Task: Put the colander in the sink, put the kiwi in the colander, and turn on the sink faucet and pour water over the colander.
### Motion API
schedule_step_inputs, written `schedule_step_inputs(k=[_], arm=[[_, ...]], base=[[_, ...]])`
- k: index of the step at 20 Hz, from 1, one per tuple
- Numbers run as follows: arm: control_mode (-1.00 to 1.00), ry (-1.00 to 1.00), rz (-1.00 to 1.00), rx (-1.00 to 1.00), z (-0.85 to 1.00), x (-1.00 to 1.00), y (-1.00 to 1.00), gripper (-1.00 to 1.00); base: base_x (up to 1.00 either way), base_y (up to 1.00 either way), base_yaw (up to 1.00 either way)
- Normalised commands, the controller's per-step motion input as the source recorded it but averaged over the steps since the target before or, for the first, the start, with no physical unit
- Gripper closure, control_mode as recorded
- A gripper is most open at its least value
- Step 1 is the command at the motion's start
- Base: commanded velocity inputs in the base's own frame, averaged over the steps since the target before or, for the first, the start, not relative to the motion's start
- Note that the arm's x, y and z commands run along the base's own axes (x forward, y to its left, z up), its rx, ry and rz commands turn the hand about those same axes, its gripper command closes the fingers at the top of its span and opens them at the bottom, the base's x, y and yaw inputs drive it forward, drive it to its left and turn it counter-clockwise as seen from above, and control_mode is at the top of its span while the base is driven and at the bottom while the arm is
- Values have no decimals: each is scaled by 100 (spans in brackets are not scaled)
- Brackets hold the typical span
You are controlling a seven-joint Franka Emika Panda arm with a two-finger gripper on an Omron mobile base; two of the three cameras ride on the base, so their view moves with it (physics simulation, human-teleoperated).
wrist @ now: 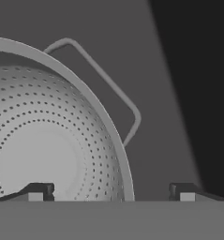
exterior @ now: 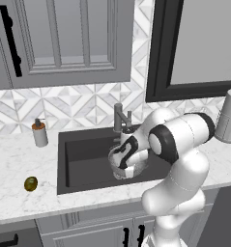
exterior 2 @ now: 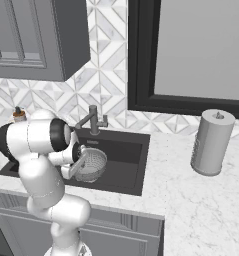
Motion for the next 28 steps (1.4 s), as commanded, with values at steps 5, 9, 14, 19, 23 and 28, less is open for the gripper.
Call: schedule_step_inputs(k=[5,9,14,19,23,28], arm=[[-100,0,0,0,50,0,5,-100],[-100,0,0,-1,39,-1,19,-100],[-100,0,0,-2,19,-11,32,-100],[-100,0,0,0,27,-12,22,-100],[-100,0,6,0,46,-20,4,-100],[-100,0,14,0,45,-30,19,-100]], base=[[0,0,0],[0,0,0],[0,0,0],[0,0,0],[0,0,0],[0,0,0]])
